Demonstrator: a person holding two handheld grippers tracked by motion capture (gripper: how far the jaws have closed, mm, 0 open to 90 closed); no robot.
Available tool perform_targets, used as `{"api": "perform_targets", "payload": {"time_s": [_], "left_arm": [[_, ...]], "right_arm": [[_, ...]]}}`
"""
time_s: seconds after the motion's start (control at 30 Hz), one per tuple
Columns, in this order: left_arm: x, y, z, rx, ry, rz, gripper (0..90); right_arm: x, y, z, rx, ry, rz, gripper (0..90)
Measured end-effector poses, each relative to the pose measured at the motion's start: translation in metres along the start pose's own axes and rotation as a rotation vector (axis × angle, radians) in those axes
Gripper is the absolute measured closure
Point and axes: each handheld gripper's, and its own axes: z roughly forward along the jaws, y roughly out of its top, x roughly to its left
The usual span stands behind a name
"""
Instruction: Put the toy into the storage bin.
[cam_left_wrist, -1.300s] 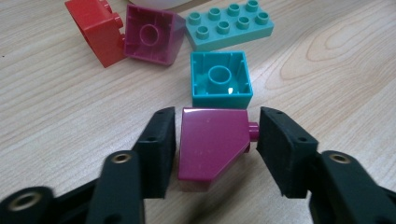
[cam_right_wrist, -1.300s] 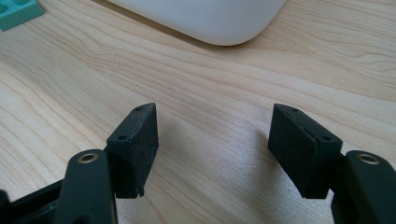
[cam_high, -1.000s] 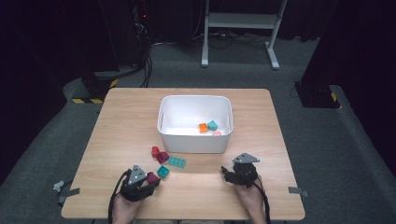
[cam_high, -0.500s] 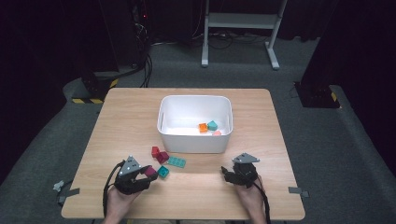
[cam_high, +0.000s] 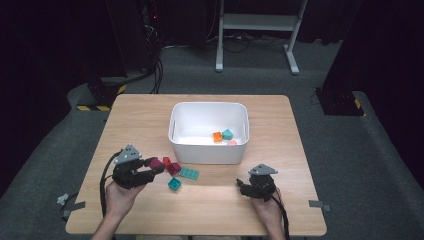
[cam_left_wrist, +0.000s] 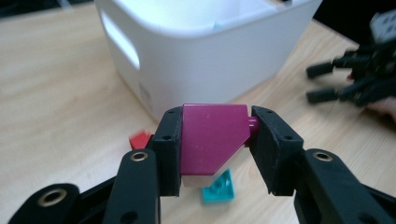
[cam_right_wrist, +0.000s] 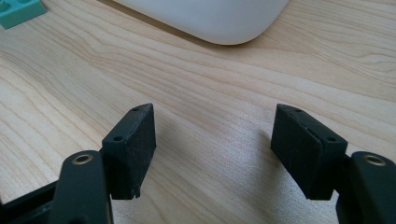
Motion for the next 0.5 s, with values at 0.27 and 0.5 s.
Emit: {"api": "perform_targets", "payload": {"time_s": [0.27,0.5], "left_arm": [[0.008,0.032,0.01,-0.015,-0.016,0.003,56.6],[0.016,0.06,0.012,-0.026,-0.007,0.006,56.6]], "right_arm": [[0.0,0.0,0.0,0.0,0.0,-0.001,30.7],[0.0,0.0,0.0,0.0,0.0,-0.001,30.7]]}}
